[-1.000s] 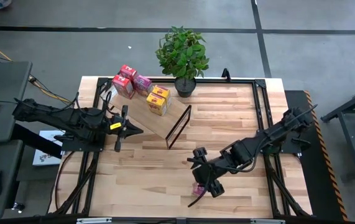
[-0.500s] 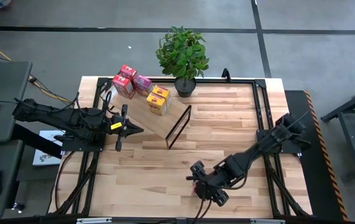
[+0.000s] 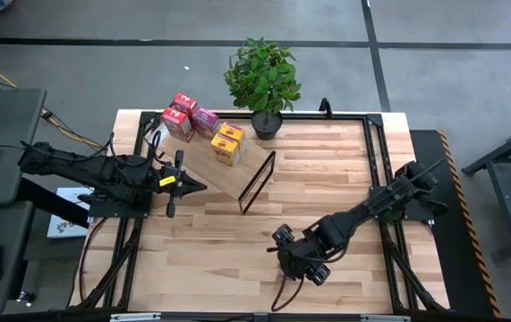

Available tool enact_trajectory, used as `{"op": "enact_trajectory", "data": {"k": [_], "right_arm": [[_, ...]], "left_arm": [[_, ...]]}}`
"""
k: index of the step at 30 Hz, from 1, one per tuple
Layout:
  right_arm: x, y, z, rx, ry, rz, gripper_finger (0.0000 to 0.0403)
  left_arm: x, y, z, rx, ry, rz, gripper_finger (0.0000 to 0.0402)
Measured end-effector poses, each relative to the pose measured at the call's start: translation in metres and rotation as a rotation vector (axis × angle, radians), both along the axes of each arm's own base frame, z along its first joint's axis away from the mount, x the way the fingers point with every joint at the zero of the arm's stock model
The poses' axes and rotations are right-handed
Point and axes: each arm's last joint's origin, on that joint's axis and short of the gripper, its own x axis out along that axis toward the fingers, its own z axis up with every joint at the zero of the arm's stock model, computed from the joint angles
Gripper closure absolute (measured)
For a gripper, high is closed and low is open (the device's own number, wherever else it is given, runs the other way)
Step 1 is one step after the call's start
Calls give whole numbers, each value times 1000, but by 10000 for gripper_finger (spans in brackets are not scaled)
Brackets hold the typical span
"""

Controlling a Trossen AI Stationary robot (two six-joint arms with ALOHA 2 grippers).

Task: Stack cereal on shelf
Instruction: Put the pink cereal box on the shelf aligned with the other pink cereal box

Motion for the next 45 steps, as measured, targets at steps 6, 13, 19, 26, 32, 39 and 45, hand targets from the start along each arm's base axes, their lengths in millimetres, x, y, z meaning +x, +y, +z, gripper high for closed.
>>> {"op": "enact_trajectory", "data": {"k": [6, 13, 19, 26, 32, 39, 45], "right_arm": [[0, -1, 0, 31, 21, 17, 77], [5, 2, -11, 22, 38, 22, 77], [13, 8, -37, -2, 108, 83, 77], [19, 10, -44, -11, 78, 69, 78], [20, 11, -43, -11, 61, 61, 127], [20, 11, -43, -3, 63, 65, 224], [17, 7, -31, -37, 15, 48, 265]], "left_arm": [[0, 0, 0, 16, 0, -3, 401], [0, 0, 0, 15, 0, -3, 401], [0, 0, 0, 16, 1, -3, 401], [0, 0, 0, 16, 1, -3, 401], [0, 0, 0, 16, 1, -3, 401], [0, 0, 0, 16, 0, -3, 401], [0, 0, 0, 15, 0, -3, 401]]}}
